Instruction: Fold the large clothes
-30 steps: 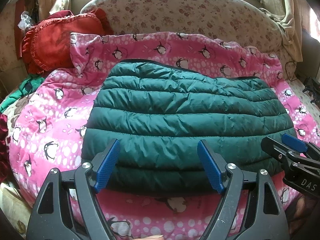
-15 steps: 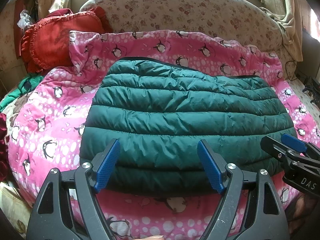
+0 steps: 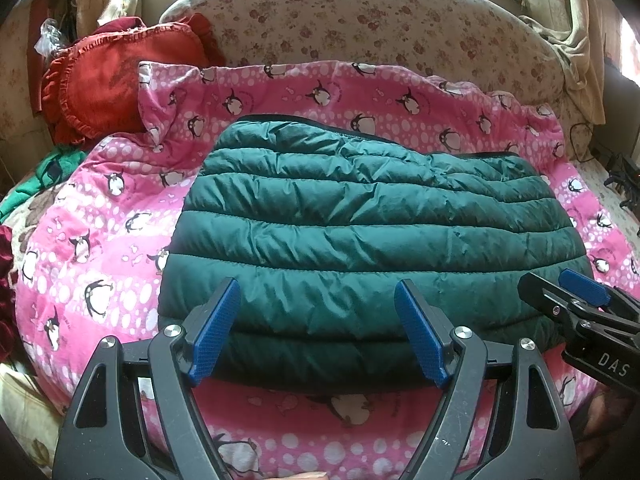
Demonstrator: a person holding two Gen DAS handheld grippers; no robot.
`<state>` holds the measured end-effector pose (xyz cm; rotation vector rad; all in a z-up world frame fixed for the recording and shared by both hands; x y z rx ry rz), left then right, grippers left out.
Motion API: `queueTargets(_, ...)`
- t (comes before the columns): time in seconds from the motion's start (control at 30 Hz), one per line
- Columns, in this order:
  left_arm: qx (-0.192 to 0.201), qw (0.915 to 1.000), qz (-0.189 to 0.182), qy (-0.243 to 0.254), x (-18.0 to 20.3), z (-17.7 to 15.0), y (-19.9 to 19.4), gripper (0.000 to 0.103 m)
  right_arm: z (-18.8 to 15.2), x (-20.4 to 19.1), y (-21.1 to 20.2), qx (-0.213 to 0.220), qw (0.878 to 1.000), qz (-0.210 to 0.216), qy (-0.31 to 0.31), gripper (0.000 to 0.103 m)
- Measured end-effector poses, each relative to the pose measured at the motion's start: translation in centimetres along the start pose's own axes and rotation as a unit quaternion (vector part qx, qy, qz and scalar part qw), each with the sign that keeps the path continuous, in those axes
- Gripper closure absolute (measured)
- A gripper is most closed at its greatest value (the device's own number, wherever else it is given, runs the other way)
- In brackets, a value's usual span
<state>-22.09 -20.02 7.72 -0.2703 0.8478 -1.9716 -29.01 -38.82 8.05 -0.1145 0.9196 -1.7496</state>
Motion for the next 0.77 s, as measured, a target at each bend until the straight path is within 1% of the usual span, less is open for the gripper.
queueTargets(0.5, 0.001, 1.0000, -0.002, 0.002, 0.4, 0.2, 0.2, 0.023, 0.0, -0.2, 0.6, -0.005, 1.000, -0.002, -0.001, 0.025)
queueTargets(0.67, 0.005, 1.0000, 0.003, 0.004, 0.1, 0.4, 0.5, 0.023, 0.1, -0.1, 1.1, -0.009, 1.000, -0.002, 0.000, 0.025)
queueTargets(0.77, 0.002, 1.0000, -0.002, 0.003, -0.5, 0.5, 0.9, 0.023, 0.2, -0.1, 1.3, -0.010, 1.000, -0.003, 0.000, 0.025)
Point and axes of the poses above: each gripper's, at about its wrist camera, not at the fingertips, and y roughly the way its jaws point, x to its right, z to its top, the point moved 7 cm from there along y, roughly the way its jaws point, and after that the axes turned 14 degrees about y, right-handed, at the moved point
